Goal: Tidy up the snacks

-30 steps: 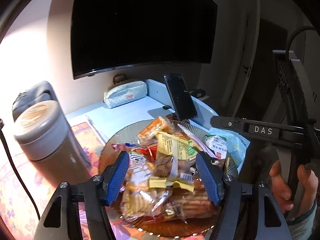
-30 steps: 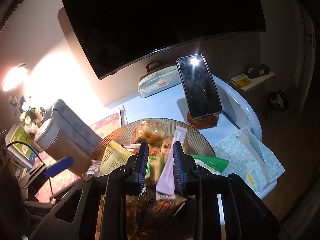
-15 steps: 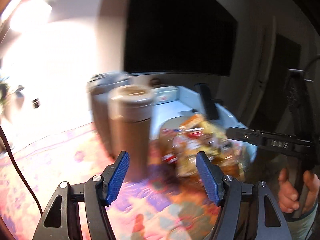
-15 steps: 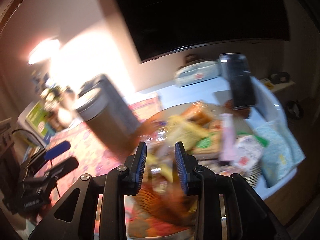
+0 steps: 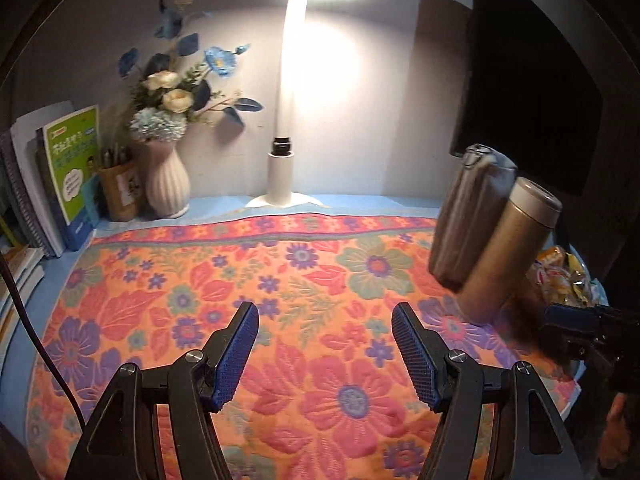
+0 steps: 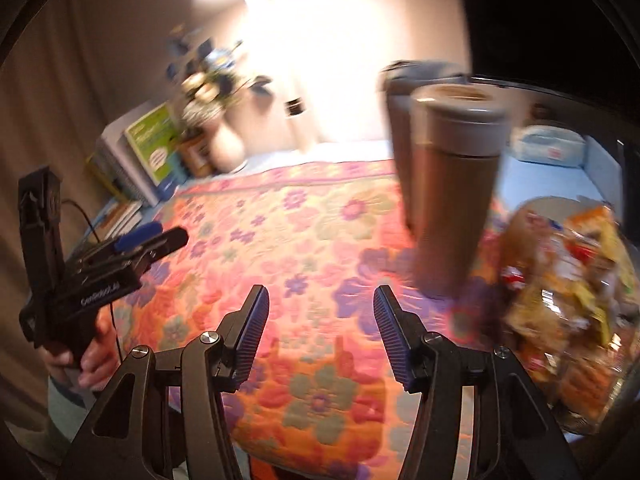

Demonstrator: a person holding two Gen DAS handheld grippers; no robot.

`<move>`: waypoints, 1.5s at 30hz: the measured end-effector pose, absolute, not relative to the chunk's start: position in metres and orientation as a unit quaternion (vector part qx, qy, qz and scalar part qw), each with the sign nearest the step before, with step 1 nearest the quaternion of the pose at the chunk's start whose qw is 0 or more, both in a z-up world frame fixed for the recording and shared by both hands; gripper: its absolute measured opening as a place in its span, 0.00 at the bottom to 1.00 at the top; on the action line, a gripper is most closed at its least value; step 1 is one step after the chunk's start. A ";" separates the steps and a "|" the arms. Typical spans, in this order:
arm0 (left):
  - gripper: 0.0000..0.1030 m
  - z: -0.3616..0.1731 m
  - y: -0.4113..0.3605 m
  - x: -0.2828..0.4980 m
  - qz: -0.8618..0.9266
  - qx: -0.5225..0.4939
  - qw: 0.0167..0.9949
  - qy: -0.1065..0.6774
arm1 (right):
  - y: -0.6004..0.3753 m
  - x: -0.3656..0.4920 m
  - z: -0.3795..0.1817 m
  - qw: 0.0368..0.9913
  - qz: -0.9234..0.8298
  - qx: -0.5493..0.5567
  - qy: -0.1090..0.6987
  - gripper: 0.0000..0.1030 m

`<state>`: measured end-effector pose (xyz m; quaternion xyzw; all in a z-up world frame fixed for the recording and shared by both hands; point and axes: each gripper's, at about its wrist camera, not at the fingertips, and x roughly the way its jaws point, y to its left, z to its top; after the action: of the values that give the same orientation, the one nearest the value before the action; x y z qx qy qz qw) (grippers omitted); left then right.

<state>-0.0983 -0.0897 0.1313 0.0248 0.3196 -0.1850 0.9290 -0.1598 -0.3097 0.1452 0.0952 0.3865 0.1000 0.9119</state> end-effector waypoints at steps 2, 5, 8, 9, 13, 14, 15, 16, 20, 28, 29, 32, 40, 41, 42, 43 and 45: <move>0.65 0.128 -0.074 -0.093 -0.168 0.026 0.933 0.317 | -0.286 -0.147 0.141 0.910 0.117 0.082 0.389 0.52; 0.66 0.124 -0.057 -0.084 -0.151 0.029 0.936 0.315 | -0.259 -0.123 0.133 0.908 0.139 0.081 0.387 0.53; 0.69 0.117 -0.050 -0.072 -0.130 0.035 0.941 0.311 | -0.238 -0.097 0.120 0.912 0.133 0.070 0.382 0.53; 0.72 0.114 -0.048 -0.068 -0.122 0.038 0.943 0.309 | -0.233 -0.090 0.115 0.914 0.125 0.067 0.380 0.53; 0.78 0.096 -0.045 -0.049 -0.091 0.039 0.947 0.306 | -0.229 -0.067 0.088 0.919 0.092 0.070 0.376 0.53; 0.78 0.089 -0.046 -0.044 -0.086 0.039 0.946 0.311 | -0.231 -0.064 0.081 0.920 0.082 0.069 0.377 0.54; 0.78 0.083 -0.047 -0.039 -0.083 0.040 0.945 0.315 | -0.232 -0.061 0.073 0.920 0.073 0.067 0.380 0.54; 0.78 0.075 -0.049 -0.035 -0.078 0.043 0.943 0.319 | -0.233 -0.058 0.065 0.919 0.063 0.067 0.384 0.54; 0.78 0.054 -0.056 -0.027 -0.065 0.061 0.941 0.325 | -0.238 -0.053 0.047 0.911 0.031 0.063 0.406 0.54; 0.94 0.045 -0.048 -0.026 -0.062 0.035 0.941 0.331 | -0.238 -0.057 0.046 0.912 0.024 0.064 0.403 0.72; 0.94 0.046 -0.043 -0.026 -0.063 0.023 0.941 0.330 | -0.236 -0.059 0.047 0.914 0.024 0.058 0.402 0.72; 0.94 0.044 -0.034 -0.023 -0.057 -0.001 0.939 0.339 | -0.230 -0.063 0.048 0.918 0.023 0.041 0.394 0.73; 0.94 0.038 -0.041 -0.019 -0.066 0.013 0.932 0.356 | -0.228 -0.061 0.048 0.918 0.021 0.036 0.395 0.76; 0.94 0.038 -0.041 -0.019 -0.065 0.016 0.932 0.356 | -0.229 -0.061 0.048 0.918 0.021 0.037 0.395 0.76; 0.94 0.038 -0.041 -0.019 -0.066 0.018 0.932 0.356 | -0.230 -0.061 0.047 0.917 0.021 0.039 0.396 0.76; 0.94 0.038 -0.041 -0.018 -0.067 0.017 0.932 0.357 | -0.230 -0.061 0.047 0.917 0.022 0.039 0.396 0.77; 0.94 0.038 -0.039 -0.017 -0.068 0.011 0.930 0.361 | -0.230 -0.060 0.047 0.917 0.022 0.039 0.397 0.77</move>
<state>-0.0171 -0.0386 0.0375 0.0112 0.3612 -0.0677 0.9300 -0.0604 -0.2299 0.0469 0.0392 0.3974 0.0223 0.9166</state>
